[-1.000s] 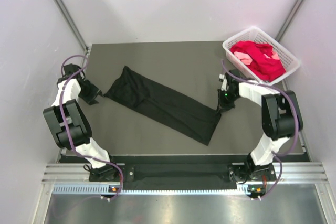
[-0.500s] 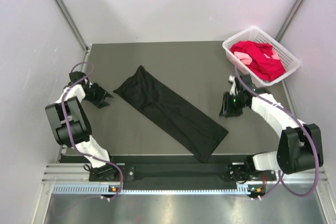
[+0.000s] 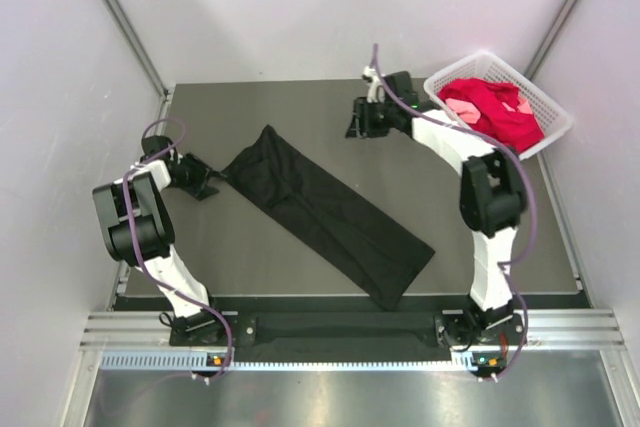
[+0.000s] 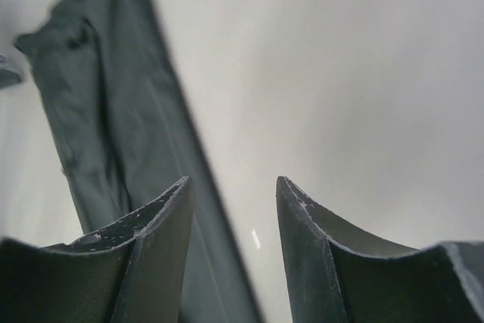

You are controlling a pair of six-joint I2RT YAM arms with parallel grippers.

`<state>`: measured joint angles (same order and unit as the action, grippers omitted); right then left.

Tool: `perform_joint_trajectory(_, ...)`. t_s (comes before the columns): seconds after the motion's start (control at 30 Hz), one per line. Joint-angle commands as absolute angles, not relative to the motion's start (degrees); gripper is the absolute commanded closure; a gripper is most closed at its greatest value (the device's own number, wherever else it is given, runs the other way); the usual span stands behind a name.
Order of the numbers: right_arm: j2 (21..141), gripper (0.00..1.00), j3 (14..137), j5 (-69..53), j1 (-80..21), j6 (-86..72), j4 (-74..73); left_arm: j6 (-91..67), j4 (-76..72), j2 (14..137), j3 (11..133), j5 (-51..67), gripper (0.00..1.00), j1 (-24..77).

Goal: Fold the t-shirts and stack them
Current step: Fold the tshirt

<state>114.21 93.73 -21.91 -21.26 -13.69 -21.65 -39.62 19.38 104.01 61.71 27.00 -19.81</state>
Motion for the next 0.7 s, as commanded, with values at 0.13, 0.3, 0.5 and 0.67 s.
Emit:
perform_joint_trajectory(0.13,129.97,0.52,113.27,-26.98,-29.61,-14.94,-13.54,-43.42,13.54,104.24,61.44,26.46,0.46,-18.81)
perform_joint_trajectory(0.3,139.03,0.52,123.21,-28.04,-32.25,-17.14,-10.73,-43.86,13.18,106.61,61.7,25.49,0.47,-18.02)
perform_joint_trajectory(0.5,143.08,0.54,125.77,-26.89,-33.31,-18.63,-7.3,-45.88,10.46,108.89,61.7,24.79,0.5,-17.75)
perform_joint_trajectory(0.67,148.08,0.56,129.71,-26.63,-33.84,-20.91,-6.59,-47.2,9.05,111.62,63.8,24.87,0.57,-17.58)
